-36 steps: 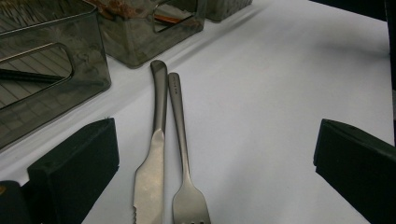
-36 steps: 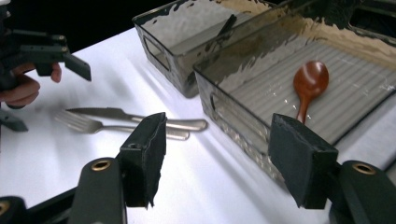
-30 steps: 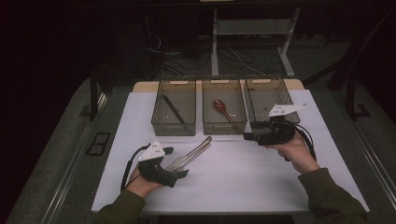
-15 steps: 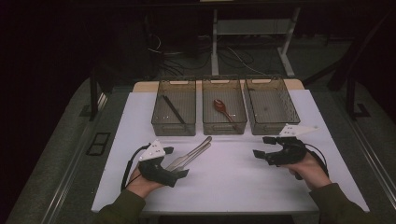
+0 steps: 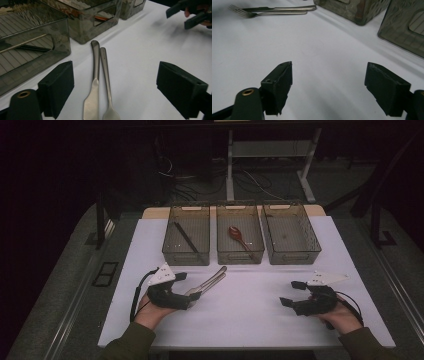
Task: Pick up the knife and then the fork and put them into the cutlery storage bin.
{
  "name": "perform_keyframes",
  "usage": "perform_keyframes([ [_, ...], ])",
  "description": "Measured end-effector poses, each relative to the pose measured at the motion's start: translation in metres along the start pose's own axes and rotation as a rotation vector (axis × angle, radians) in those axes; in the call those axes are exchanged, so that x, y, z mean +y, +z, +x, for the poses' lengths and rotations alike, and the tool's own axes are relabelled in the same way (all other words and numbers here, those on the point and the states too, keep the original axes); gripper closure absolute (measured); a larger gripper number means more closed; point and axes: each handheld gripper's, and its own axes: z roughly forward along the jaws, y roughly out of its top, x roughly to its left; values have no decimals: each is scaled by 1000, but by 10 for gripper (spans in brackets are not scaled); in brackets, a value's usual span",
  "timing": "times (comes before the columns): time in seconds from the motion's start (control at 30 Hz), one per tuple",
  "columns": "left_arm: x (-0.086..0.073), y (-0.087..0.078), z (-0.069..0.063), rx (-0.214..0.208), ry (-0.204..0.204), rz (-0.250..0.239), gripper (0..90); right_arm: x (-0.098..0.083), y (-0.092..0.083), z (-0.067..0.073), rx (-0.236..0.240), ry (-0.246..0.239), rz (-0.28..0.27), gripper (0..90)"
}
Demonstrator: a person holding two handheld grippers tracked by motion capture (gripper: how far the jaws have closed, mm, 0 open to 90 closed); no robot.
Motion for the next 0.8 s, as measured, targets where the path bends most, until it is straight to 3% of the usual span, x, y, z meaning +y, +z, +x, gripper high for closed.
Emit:
perform_keyframes([
  [0.23, 13, 12, 10, 1, -1, 20, 286, -10, -6, 0, -5, 5, 7, 225],
  [0.37, 16, 22, 11, -22, -4, 50, 427, -13, -10, 1, -7, 11, 7, 225],
  [0.47, 11, 32, 9, -31, -22, 120, 509, -12, -11, 1, -6, 10, -5, 226],
  [0.57, 8, 39, 6, -34, 11, 197, 570, -12, -11, 2, -5, 2, -4, 226],
  [0.8, 3, 48, 2, -26, 42, 303, 705, -11, -11, 2, -4, -3, -6, 226],
])
